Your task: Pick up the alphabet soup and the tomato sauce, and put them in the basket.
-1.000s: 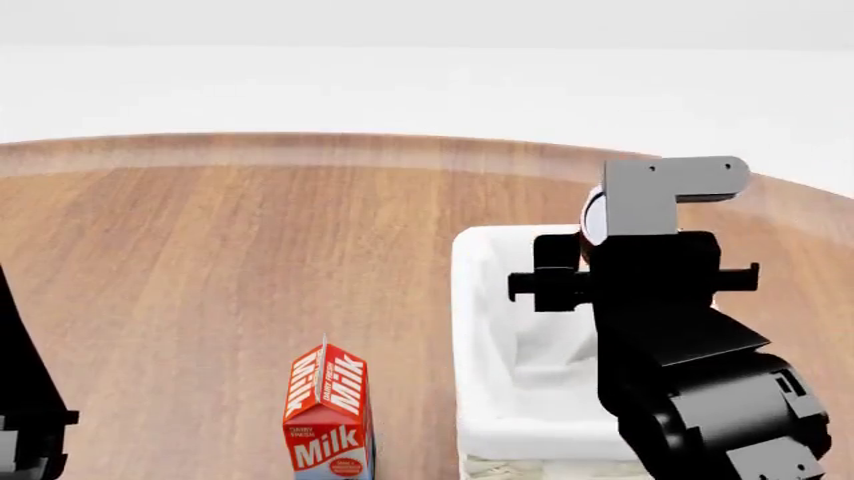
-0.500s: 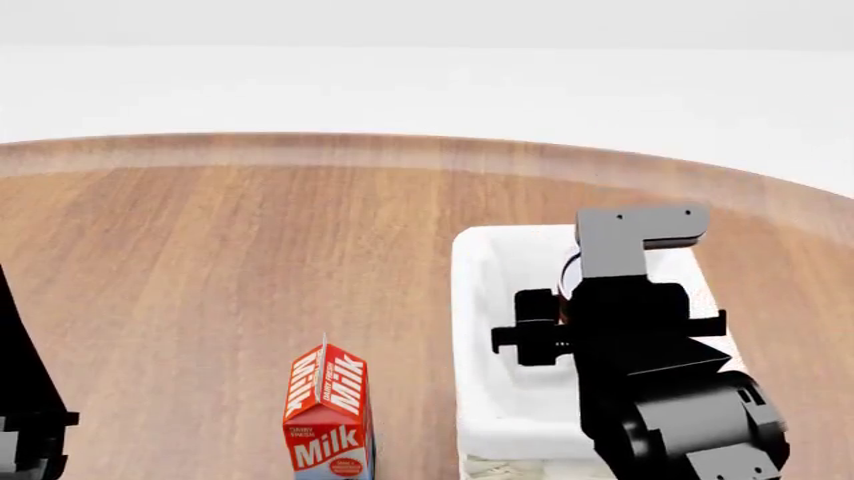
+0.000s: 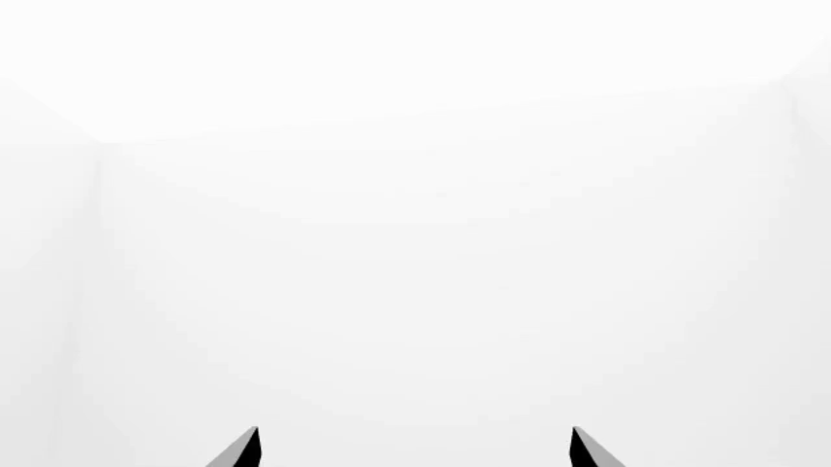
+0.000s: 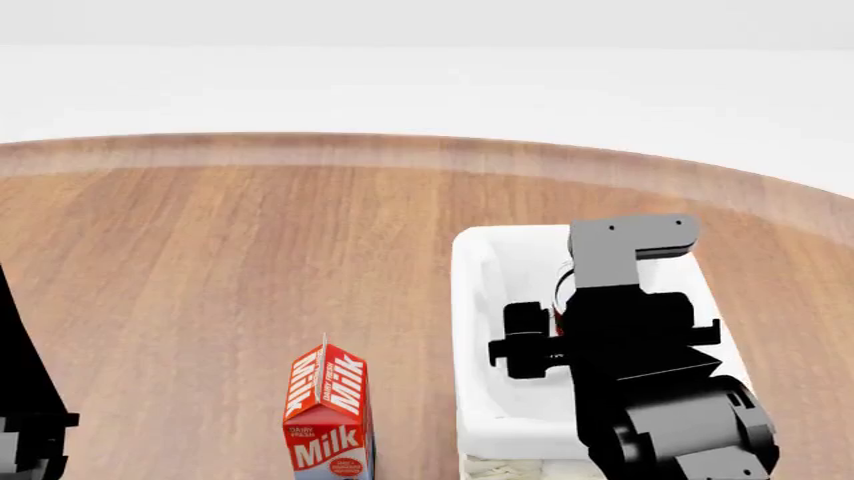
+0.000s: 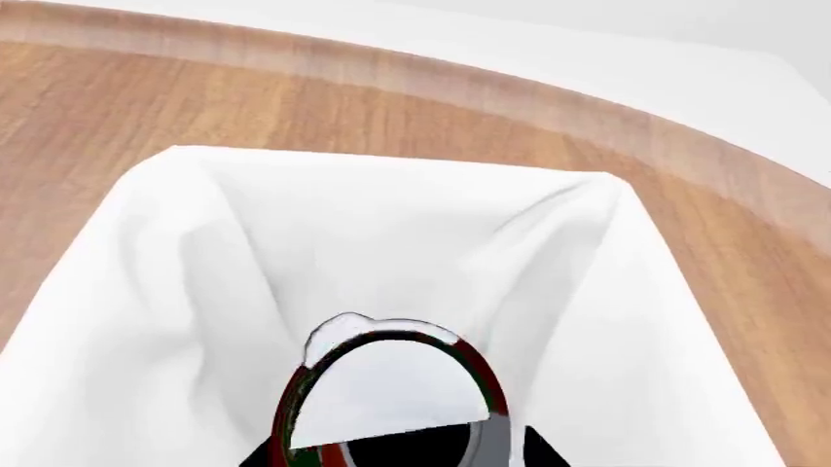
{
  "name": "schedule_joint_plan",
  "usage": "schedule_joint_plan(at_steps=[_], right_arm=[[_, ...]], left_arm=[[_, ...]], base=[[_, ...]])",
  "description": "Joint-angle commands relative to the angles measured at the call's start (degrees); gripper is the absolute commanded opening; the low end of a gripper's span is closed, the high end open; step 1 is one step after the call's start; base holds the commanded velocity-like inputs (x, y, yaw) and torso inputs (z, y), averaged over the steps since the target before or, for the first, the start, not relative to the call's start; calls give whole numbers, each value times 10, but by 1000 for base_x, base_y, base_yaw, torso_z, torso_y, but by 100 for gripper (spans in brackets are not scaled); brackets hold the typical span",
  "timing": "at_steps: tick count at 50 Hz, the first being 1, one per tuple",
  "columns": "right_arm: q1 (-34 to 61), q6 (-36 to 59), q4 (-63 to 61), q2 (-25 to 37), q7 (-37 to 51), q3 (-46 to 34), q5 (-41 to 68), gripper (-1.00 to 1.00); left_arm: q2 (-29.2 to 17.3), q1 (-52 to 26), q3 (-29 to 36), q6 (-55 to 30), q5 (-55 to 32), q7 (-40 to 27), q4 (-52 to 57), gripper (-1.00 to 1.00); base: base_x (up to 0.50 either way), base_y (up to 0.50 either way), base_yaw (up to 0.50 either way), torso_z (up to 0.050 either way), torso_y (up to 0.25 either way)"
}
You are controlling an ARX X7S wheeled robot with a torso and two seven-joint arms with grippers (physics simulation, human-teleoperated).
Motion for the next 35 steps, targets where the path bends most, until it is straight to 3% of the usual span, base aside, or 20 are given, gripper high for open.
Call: schedule_joint_plan(at_steps=[1,15,35], right_arm=[[6,7,13,-7,-17,-5,-21,100],[4,-12,15,-7,-9,5,-21,100],[-10,-189,-98,33,98,14,-108,100]], left_arm=[[1,2,1,4,1,1,-3,100],[4,2,1,5,2,3,-6,100],[7,6,4,11,6,5,-12,100]], base=[[0,0,0,0,0],[0,0,0,0,0],[0,0,0,0,1]])
